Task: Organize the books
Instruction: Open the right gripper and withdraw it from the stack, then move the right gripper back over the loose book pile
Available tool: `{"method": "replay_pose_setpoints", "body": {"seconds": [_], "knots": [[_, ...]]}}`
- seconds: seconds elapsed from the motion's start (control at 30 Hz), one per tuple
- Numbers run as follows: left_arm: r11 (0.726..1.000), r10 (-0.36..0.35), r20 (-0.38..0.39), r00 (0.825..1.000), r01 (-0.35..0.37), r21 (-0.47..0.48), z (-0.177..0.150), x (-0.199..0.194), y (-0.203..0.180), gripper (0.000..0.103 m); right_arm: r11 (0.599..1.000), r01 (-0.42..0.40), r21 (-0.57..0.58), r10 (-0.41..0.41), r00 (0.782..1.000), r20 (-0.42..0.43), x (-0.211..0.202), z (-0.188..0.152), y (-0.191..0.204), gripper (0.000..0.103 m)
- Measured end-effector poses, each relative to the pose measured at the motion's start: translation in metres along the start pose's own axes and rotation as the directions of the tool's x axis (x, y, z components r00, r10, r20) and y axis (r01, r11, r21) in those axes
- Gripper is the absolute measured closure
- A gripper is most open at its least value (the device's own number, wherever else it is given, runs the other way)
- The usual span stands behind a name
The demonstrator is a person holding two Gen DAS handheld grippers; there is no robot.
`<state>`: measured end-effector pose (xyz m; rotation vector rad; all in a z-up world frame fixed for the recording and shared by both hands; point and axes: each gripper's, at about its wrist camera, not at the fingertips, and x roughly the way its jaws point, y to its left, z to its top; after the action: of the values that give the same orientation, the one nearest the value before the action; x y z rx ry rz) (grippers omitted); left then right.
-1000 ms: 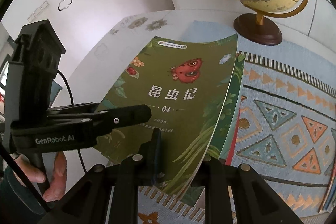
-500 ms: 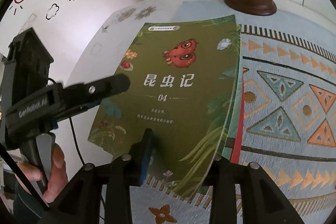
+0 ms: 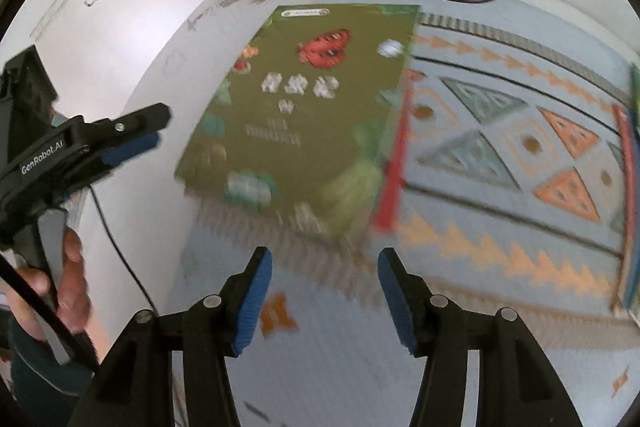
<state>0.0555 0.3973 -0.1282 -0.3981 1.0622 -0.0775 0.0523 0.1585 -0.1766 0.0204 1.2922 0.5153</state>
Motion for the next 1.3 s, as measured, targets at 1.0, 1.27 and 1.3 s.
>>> {"method": "replay_pose_setpoints", "body": {"seconds": [1.0, 1.27, 1.3], "knots": [[0.891, -0.301, 0.252, 0.920, 0.177, 0.419, -0.127, -0.187, -0.367, 0.001, 0.907, 0.179, 0.381, -0.384, 0.722, 0.575, -0.388, -0.207, -0.169, 0.030], [0.871, -0.325, 0.276, 0.905, 0.173, 0.459, -0.026, -0.124, -0.399, 0.001, 0.882, 0.180, 0.435, -0.436, 0.662, 0.610, -0.417, -0.129, -0.224, 0.015], [0.871, -0.320, 0.255, 0.912, 0.178, 0.458, -0.014, -0.104, -0.402, 0.001, 0.880, 0.185, 0.438, -0.439, 0.668, 0.600, -0.410, -0.119, -0.230, 0.015]]}}
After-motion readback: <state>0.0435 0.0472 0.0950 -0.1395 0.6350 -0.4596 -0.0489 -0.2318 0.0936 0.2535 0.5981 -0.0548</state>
